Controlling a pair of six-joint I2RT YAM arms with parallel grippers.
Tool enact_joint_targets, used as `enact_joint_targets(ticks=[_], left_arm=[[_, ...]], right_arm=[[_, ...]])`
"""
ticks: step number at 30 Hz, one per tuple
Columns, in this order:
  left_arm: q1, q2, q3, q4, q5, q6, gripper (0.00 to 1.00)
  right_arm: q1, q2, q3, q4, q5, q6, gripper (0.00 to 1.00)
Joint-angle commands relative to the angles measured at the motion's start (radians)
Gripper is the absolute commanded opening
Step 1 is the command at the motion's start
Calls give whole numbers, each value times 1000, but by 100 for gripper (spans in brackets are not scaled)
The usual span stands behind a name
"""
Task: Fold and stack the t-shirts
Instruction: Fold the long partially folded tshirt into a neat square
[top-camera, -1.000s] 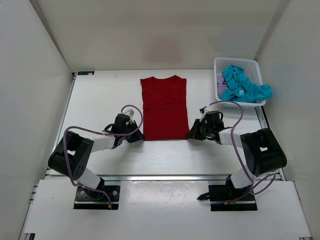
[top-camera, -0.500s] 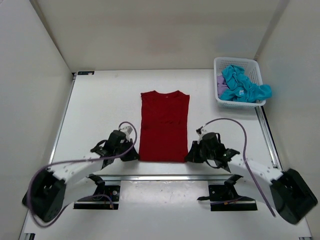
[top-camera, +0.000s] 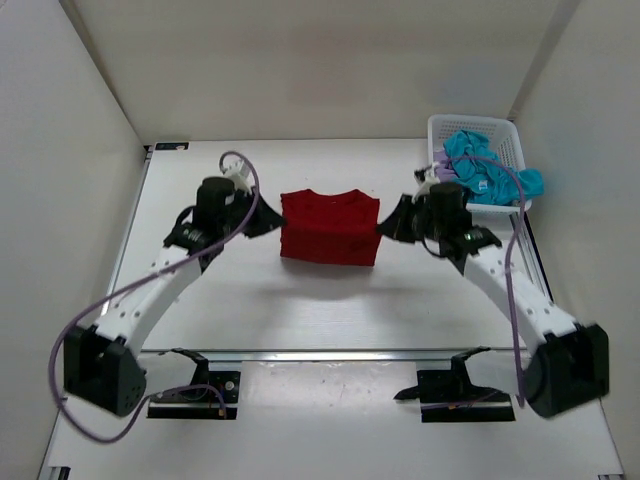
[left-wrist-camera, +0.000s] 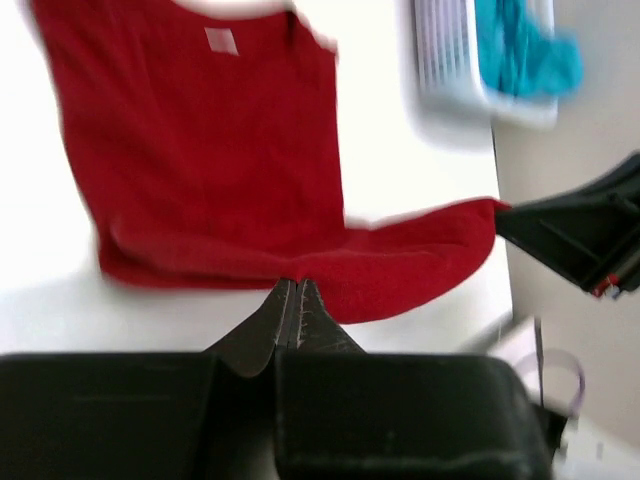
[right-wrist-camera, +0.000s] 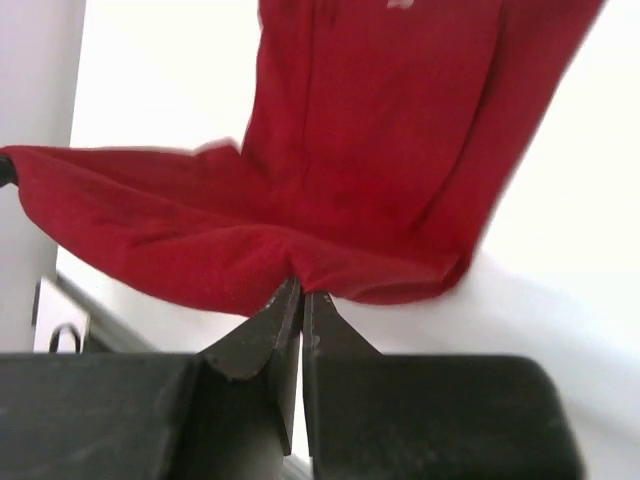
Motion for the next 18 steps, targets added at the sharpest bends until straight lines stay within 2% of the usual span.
enact_joint_targets(ticks=[1, 3, 5, 8, 10, 12, 16, 17, 18], left_arm=[[69, 189, 135, 89, -3, -4, 0], [115, 362, 249, 92, 1, -12, 0], [128, 485, 344, 69, -28, -6, 0], [163, 651, 453, 37, -65, -18, 3], [194, 731, 515, 37, -23, -49, 9], [201, 801, 592, 32, -3, -61, 26], [220, 764, 623, 50, -20, -75, 48], [215, 748, 617, 83, -13, -81, 48], [206, 715, 600, 89, -25, -80, 47]], right_arm=[[-86, 215, 196, 39, -106, -102, 0], [-104, 409, 378, 3, -91, -127, 0], [-120, 558, 524, -44, -139, -146, 0], [-129, 767, 751, -144, -98, -162, 0], [-133, 859, 860, -199, -61, -159, 0], [-138, 968, 1010, -256, -56, -160, 0], [-126, 1035, 1183, -352, -7, -173, 27], [-117, 1024, 1184, -353, 5, -182, 35], [-103, 995, 1156, -348, 30, -189, 37]])
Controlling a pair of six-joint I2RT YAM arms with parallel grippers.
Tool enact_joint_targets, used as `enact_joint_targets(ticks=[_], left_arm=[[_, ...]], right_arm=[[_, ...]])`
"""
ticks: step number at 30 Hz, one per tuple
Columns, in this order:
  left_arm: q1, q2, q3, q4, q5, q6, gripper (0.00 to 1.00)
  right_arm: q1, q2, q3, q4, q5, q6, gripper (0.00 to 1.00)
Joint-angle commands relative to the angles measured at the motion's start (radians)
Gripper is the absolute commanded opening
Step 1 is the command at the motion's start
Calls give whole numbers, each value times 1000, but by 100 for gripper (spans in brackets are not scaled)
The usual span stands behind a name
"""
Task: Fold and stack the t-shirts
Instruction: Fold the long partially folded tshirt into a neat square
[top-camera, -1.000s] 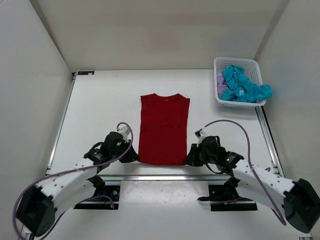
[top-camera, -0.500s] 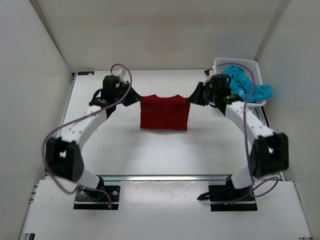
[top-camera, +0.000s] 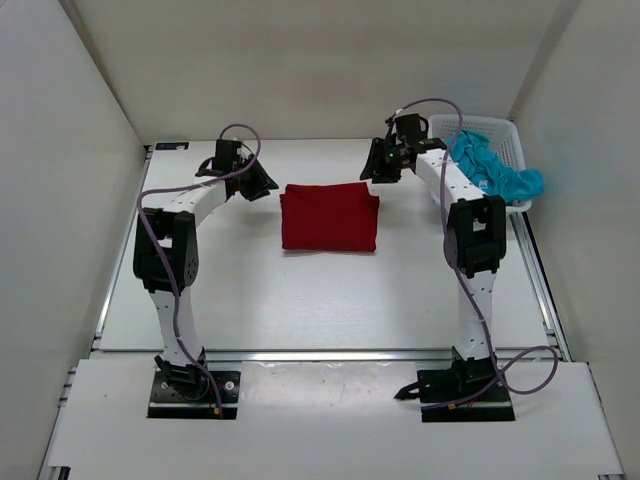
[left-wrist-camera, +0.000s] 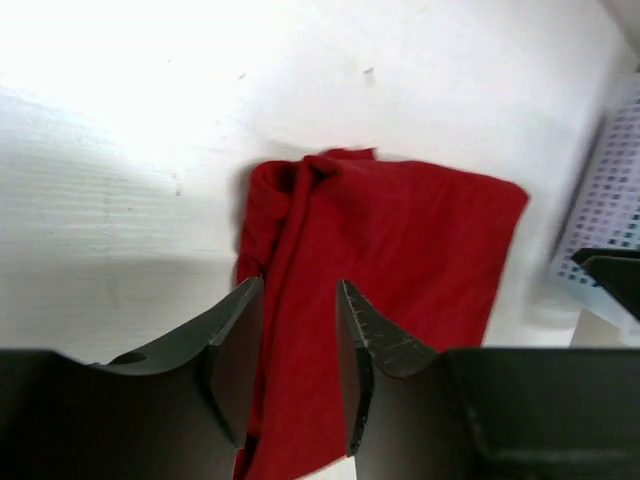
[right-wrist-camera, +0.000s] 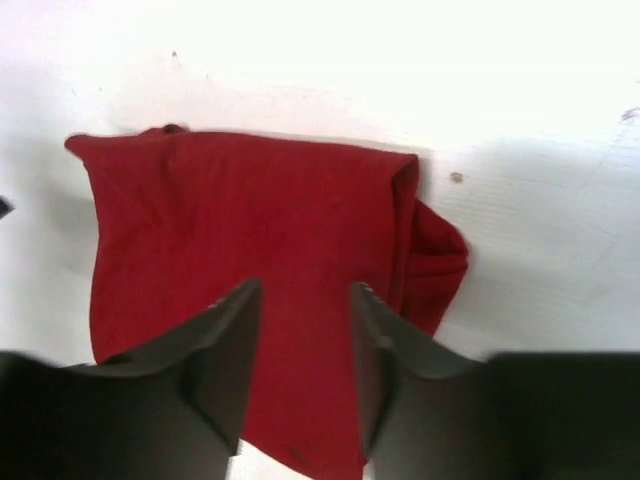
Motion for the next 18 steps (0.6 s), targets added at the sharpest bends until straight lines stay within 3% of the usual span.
enact_joint_targets(ticks=[1, 4, 7, 10, 14, 18], left_arm=[[-22, -170, 27, 65, -13, -3, 45], [-77, -210, -31, 79, 13, 20, 42], [-143, -276, -266, 207, 23, -10, 42], [-197, -244, -406, 271, 19, -10, 41], [-194, -190, -555, 364, 48, -27, 37], [-162, -247, -747, 447, 48, -30, 37]], right_arm=[[22, -131, 0, -25, 74, -37, 41], [68, -287, -228, 154, 100, -17, 42], [99, -401, -628, 425, 13, 64, 19], [105, -377, -735, 494, -43, 98, 1], [103, -323, -806, 503, -47, 100, 0], [99, -364, -1009, 633, -40, 127, 0]])
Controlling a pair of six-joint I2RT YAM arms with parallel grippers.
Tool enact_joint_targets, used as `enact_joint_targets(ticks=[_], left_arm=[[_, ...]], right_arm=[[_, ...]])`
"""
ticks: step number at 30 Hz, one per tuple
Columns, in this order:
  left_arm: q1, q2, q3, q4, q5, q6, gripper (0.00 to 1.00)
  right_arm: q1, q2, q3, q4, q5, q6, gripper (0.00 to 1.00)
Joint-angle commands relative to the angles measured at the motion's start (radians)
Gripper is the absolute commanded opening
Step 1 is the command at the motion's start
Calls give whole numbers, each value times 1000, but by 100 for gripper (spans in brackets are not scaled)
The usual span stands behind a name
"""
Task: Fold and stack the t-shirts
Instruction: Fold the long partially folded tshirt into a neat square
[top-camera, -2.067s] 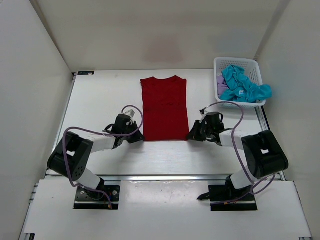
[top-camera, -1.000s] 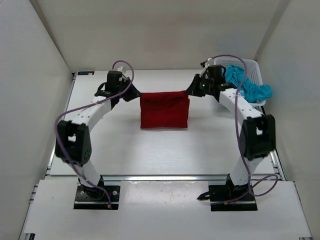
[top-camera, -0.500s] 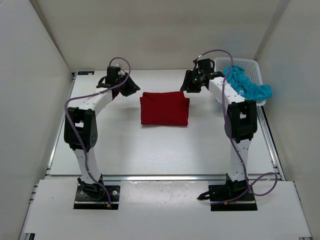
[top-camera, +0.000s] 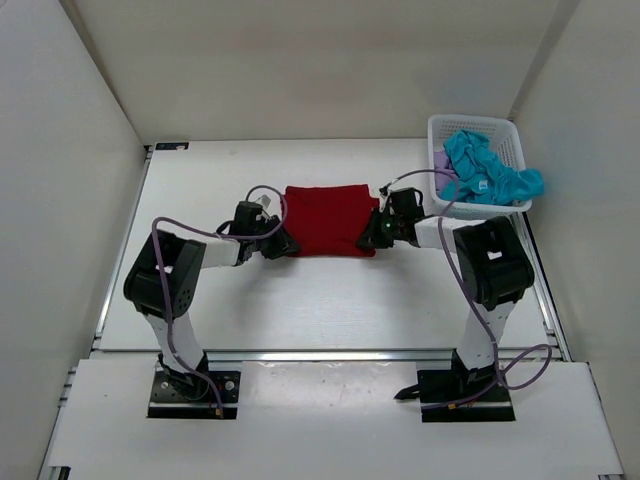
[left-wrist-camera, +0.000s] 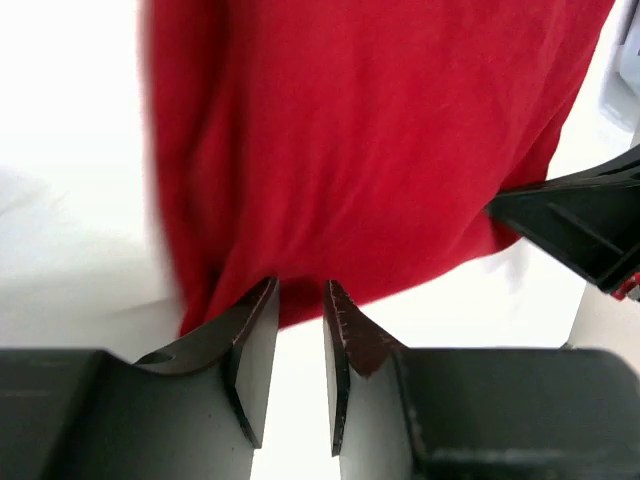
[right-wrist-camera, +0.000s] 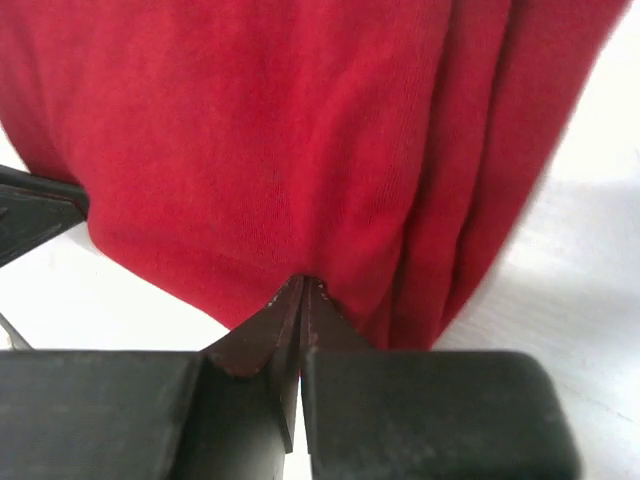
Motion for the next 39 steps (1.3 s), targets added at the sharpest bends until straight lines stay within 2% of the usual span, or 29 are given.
enact_joint_targets(ticks=[1, 7, 11, 13, 16, 21, 25, 27, 32, 37, 38, 39], left_arm=[[30, -62, -153, 17, -34, 22, 37], [-15, -284, -331, 40, 17, 15, 38], [-30, -430, -303, -32, 7, 16, 41], [-32, -454, -257, -33, -3, 2, 42], [-44, -374, -108, -66, -46, 22, 42], [-35, -44, 165, -54, -12, 5, 41], [13, 139, 341, -135, -65, 48, 40], [40, 219, 377, -201, -72, 57, 38], [116, 150, 242, -30, -8, -7, 40], [100, -26, 173, 23, 9, -33, 48], [102, -54, 166, 17, 0, -22, 51], [102, -98, 140, 12, -28, -6, 55]], right_arm=[[4, -49, -149, 118, 20, 15, 0], [15, -171, -318, 152, -11, -10, 0], [-4, -286, -297, 82, -38, -47, 11], [-24, -310, -254, 65, -54, -60, 14], [-28, -264, -145, 39, -48, -85, 10], [-50, -98, 50, 30, -38, -74, 7], [-73, 66, 174, 5, -19, -70, 4], [-79, 103, 217, -6, 6, -74, 2], [-99, 151, 233, -13, 1, -74, 0], [-79, 135, 334, -87, -20, -97, 2], [-70, 126, 343, -93, -19, -100, 7], [-56, 105, 345, -110, -20, -108, 17]])
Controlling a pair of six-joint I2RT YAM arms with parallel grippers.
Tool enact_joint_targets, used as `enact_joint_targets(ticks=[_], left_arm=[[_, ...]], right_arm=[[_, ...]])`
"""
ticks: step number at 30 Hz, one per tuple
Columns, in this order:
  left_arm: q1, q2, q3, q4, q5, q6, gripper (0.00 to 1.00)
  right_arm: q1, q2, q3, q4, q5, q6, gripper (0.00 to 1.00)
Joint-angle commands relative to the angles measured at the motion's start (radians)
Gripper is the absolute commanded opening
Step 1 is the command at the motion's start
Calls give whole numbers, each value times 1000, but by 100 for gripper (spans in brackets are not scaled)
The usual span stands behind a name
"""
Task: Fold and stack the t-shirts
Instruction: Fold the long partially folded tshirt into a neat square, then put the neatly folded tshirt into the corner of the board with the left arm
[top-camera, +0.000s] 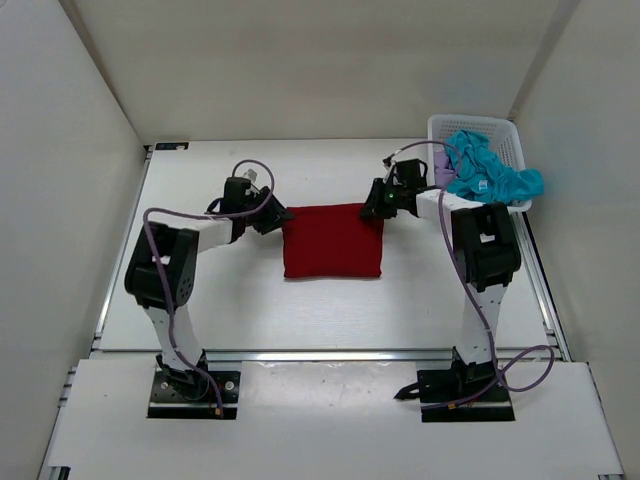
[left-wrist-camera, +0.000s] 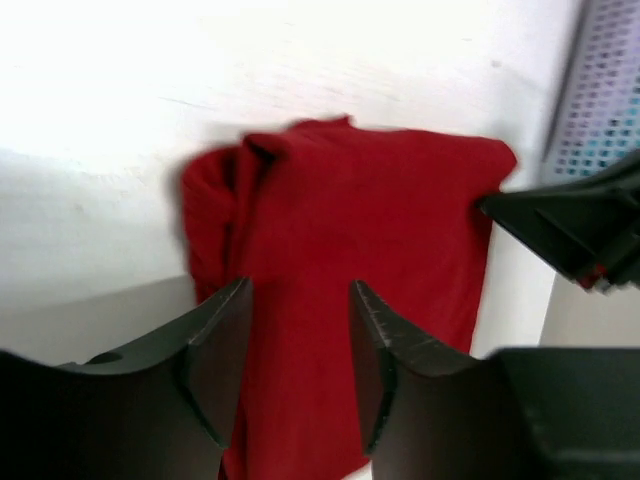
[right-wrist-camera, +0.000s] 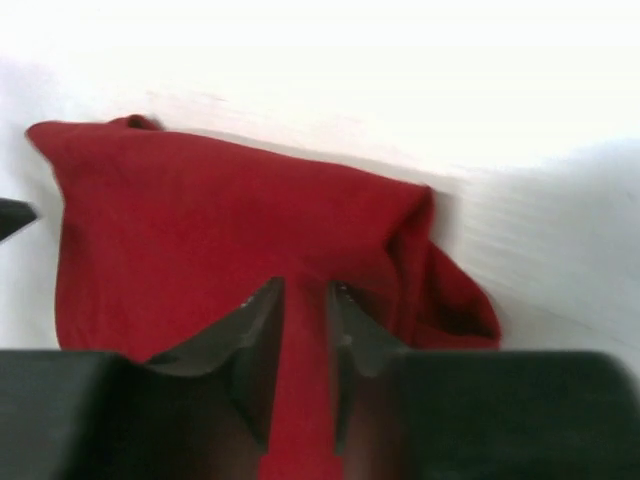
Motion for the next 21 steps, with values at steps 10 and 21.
enact_joint_targets(ticks=[10, 21], left_arm=[[-31, -281, -259, -163, -166, 192, 83], [-137, 0, -123, -74, -47, 171, 60]], right_arm=[[113, -434, -331, 168, 3, 41, 62], [133, -636, -647, 310, -46, 80, 65]])
